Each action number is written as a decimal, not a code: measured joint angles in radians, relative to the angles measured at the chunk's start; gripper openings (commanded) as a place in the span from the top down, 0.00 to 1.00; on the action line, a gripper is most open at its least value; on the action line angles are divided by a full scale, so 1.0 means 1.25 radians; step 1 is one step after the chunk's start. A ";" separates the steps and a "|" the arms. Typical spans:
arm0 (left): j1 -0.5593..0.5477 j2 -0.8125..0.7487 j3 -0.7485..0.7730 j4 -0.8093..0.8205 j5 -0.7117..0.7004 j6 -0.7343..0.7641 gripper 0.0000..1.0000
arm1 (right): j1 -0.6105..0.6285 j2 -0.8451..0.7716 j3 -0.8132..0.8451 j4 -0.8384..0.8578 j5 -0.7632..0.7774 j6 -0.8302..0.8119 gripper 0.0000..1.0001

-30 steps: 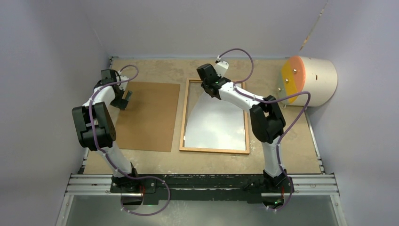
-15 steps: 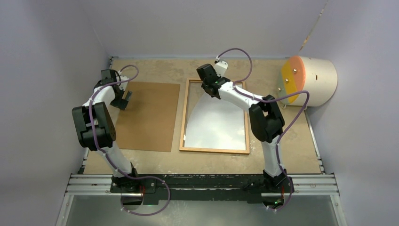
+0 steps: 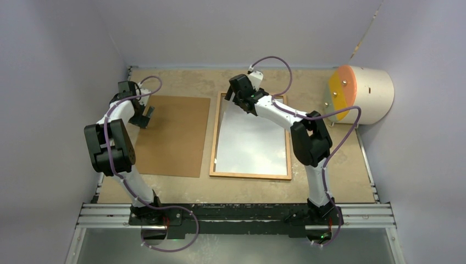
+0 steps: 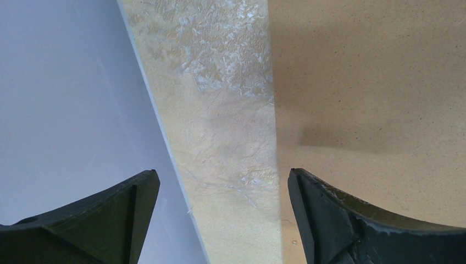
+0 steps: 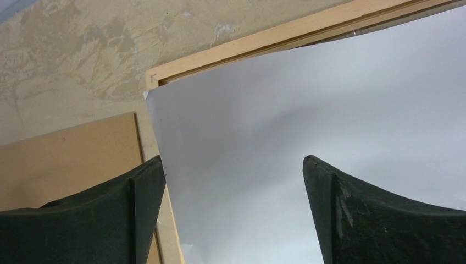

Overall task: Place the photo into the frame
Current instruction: Turn over the photo from the photo frame.

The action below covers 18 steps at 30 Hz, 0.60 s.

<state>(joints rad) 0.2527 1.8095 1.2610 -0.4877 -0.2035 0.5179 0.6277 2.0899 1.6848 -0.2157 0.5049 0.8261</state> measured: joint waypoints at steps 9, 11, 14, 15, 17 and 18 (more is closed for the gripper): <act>0.000 0.000 0.000 0.000 0.000 0.001 0.01 | 0.000 0.000 0.000 0.016 0.001 -0.001 0.01; 0.000 0.000 0.000 0.000 0.000 0.001 0.01 | 0.000 0.000 0.003 0.014 0.001 -0.001 0.01; 0.000 0.000 0.000 -0.001 0.000 0.001 0.01 | 0.000 0.000 0.015 0.011 -0.003 -0.006 0.01; 0.000 0.000 0.000 -0.002 0.000 0.001 0.01 | 0.000 0.000 0.016 0.015 -0.007 -0.009 0.01; 0.000 0.000 0.000 -0.004 0.000 0.001 0.01 | 0.000 -0.004 0.009 0.037 -0.029 -0.020 0.01; 0.000 0.000 0.000 -0.006 0.000 0.001 0.01 | 0.000 -0.009 -0.001 0.050 -0.045 -0.025 0.01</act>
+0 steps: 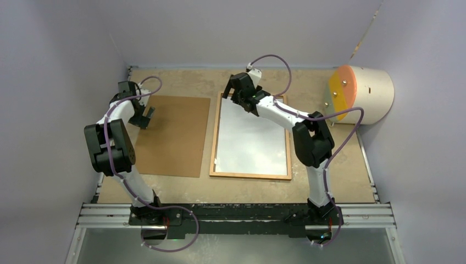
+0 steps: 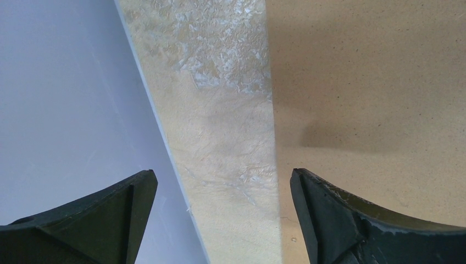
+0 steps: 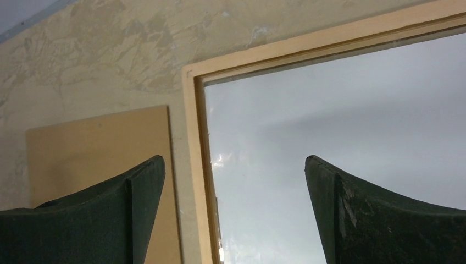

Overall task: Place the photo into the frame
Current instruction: Turn over the photo from the photo frame, then pick up the photo frame item from the photo frame.

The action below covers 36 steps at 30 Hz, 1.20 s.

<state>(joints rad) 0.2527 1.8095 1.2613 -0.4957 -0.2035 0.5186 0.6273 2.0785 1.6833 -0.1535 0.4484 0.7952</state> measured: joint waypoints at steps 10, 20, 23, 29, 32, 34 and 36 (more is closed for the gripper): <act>0.043 0.026 0.070 -0.023 -0.009 -0.001 0.06 | 0.110 -0.012 0.009 0.037 -0.121 -0.015 0.01; 0.105 0.056 0.062 0.017 -0.064 -0.001 0.10 | 0.285 0.130 0.126 0.009 -0.180 -0.002 0.01; 0.103 0.066 0.040 0.026 -0.061 -0.002 0.11 | 0.292 0.176 0.154 -0.026 -0.177 0.008 0.01; 0.099 0.079 0.006 0.039 -0.038 -0.009 0.13 | 0.290 0.188 0.152 -0.073 -0.118 0.039 0.01; 0.092 0.076 -0.003 0.053 -0.037 -0.009 0.13 | 0.289 0.188 0.152 -0.084 -0.096 0.046 0.01; 0.087 0.072 -0.012 0.061 -0.042 -0.008 0.14 | 0.289 0.188 0.152 -0.096 -0.085 0.054 0.01; 0.081 0.068 -0.021 0.072 -0.049 -0.009 0.14 | 0.288 0.188 0.151 -0.112 -0.073 0.061 0.01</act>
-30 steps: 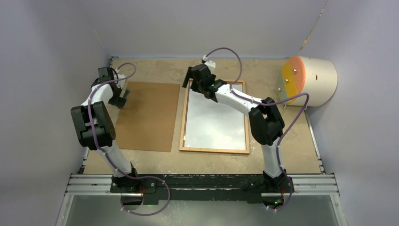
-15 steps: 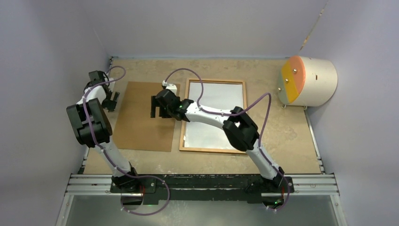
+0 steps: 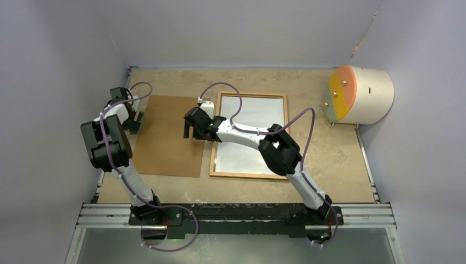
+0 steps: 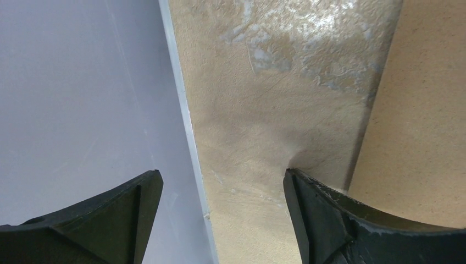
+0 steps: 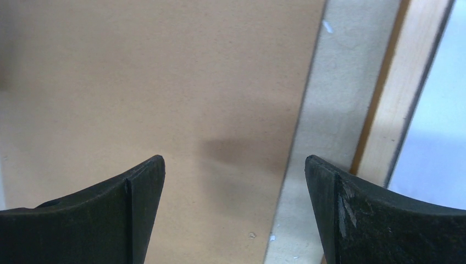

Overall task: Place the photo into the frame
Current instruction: Pick up the photo frame item from the photo frame.

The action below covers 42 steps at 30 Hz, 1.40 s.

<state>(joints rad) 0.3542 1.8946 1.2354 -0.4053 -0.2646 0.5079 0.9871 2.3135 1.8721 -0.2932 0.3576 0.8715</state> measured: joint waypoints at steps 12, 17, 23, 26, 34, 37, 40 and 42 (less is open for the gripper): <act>-0.042 -0.027 -0.038 0.027 0.024 -0.022 0.14 | -0.025 -0.004 -0.025 -0.020 0.019 0.030 0.01; -0.045 -0.031 -0.045 0.034 0.030 -0.024 0.14 | -0.041 0.005 0.000 -0.037 -0.020 0.049 0.02; -0.047 -0.037 -0.058 0.043 0.037 -0.027 0.15 | -0.063 0.023 0.020 0.013 -0.156 0.109 0.06; -0.054 -0.039 -0.065 0.048 0.036 -0.024 0.15 | -0.081 0.019 0.004 0.036 -0.209 0.139 0.08; -0.078 -0.045 -0.083 0.060 0.019 0.009 0.17 | -0.142 -0.034 -0.148 0.234 -0.343 0.239 0.13; -0.078 -0.045 -0.081 0.054 0.034 0.024 0.17 | -0.159 -0.062 -0.233 0.347 -0.392 0.292 0.16; -0.078 -0.048 -0.083 0.052 0.052 0.049 0.17 | -0.181 -0.081 -0.291 0.443 -0.436 0.341 0.16; -0.078 -0.053 -0.085 0.047 0.067 0.065 0.17 | -0.193 -0.096 -0.315 0.494 -0.455 0.360 0.17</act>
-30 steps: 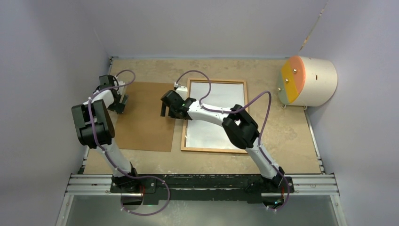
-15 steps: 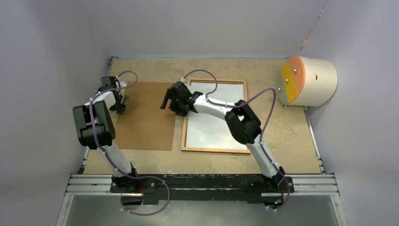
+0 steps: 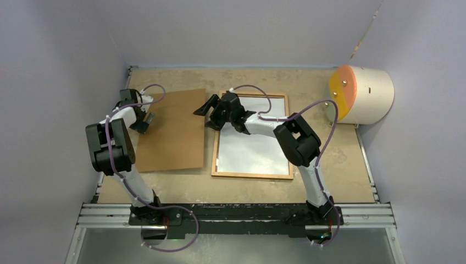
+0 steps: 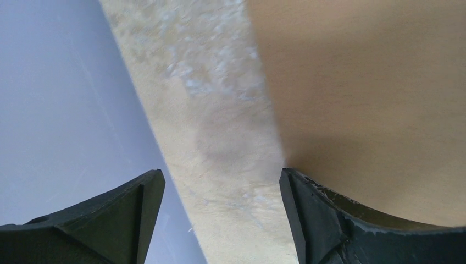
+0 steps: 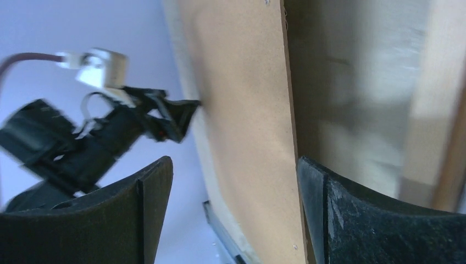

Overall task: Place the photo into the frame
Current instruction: Pick up the photo frame item from the photo frame.

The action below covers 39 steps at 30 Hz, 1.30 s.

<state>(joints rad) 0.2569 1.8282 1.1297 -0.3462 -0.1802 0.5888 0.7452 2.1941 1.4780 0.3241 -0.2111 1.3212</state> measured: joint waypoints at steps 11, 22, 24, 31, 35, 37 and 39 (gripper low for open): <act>-0.029 -0.027 0.021 -0.055 0.076 0.014 0.17 | -0.002 -0.068 -0.052 0.318 -0.120 0.093 0.19; -0.030 -0.032 0.031 -0.078 0.162 0.011 0.18 | 0.033 -0.009 -0.067 0.453 -0.227 0.193 0.25; -0.030 -0.032 0.031 -0.079 0.171 0.010 0.18 | 0.035 -0.007 -0.067 0.432 -0.229 0.183 0.35; -0.038 -0.032 0.036 -0.092 0.209 -0.002 0.10 | 0.040 -0.067 -0.056 0.164 -0.157 0.048 0.98; -0.040 -0.033 0.062 -0.125 0.226 -0.005 0.04 | 0.039 -0.086 -0.008 -0.027 -0.122 -0.015 1.00; -0.044 -0.033 0.096 -0.181 0.264 -0.010 0.03 | 0.037 -0.086 0.008 -0.072 -0.113 -0.029 1.00; -0.056 -0.035 0.136 -0.242 0.315 -0.016 0.02 | 0.036 -0.086 0.033 -0.103 -0.109 -0.038 1.00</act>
<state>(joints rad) 0.1875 1.7844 1.3003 -0.6483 0.2138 0.5686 0.7898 2.0865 1.5188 0.1955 -0.3477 1.2743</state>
